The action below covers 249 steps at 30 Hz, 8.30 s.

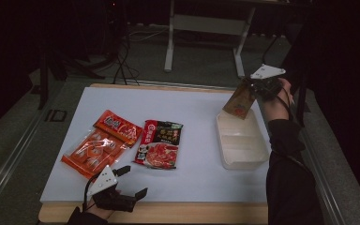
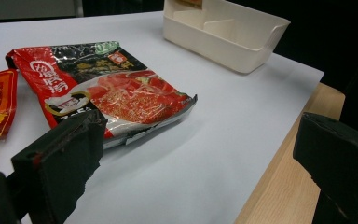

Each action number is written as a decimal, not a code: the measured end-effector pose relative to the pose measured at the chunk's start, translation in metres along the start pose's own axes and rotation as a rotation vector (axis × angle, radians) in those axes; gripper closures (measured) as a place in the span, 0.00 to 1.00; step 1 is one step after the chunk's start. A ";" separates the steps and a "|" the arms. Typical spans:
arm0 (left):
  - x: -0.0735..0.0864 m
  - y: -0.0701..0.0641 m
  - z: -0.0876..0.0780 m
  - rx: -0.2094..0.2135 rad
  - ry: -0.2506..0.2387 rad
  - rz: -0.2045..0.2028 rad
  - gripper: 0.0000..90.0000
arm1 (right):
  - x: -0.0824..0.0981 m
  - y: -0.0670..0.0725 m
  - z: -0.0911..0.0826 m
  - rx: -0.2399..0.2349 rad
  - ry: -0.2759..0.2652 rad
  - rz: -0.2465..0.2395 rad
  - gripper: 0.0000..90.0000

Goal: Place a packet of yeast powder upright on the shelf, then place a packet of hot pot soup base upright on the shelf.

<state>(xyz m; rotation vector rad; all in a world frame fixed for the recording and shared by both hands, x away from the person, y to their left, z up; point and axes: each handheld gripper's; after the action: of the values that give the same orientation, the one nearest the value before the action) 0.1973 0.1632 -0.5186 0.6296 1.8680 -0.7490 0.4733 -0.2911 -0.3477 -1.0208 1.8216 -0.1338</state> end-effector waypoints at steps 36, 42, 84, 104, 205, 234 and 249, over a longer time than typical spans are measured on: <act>-0.001 -0.001 0.000 0.005 0.000 0.001 0.02 | 0.010 0.034 0.017 -0.208 0.049 0.210 0.53; -0.001 -0.001 0.000 0.006 0.001 0.009 0.02 | 0.003 0.029 -0.009 -0.137 -0.050 0.269 0.30; -0.058 0.021 0.005 0.051 0.127 -0.020 0.07 | 0.055 0.155 -0.137 -0.273 -0.309 0.321 0.15; -0.076 0.070 0.037 -0.203 0.147 0.007 0.58 | 0.071 0.171 -0.153 -0.304 -0.363 0.331 0.16; -0.102 0.070 0.163 -0.238 0.377 -0.034 0.74 | 0.080 0.187 -0.138 -0.396 -0.322 0.283 0.17; -0.092 0.098 0.218 -0.254 0.412 -0.221 0.63 | 0.087 0.192 -0.128 -0.426 -0.296 0.268 0.17; -0.082 0.095 0.233 -0.235 0.429 -0.247 0.72 | 0.086 0.195 -0.125 -0.444 -0.282 0.261 0.17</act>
<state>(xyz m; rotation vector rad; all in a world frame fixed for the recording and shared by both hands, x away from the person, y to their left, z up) 0.4349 0.0486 -0.5386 0.4341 2.4195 -0.5644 0.2478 -0.2688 -0.4454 -1.0273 1.7374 0.5688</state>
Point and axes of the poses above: each handheld gripper's, and its own axes: z roughly forward along the jaws, x roughly out of its underside, y roughly to its left, and after that the axes turned 3 degrees about -z, right-handed
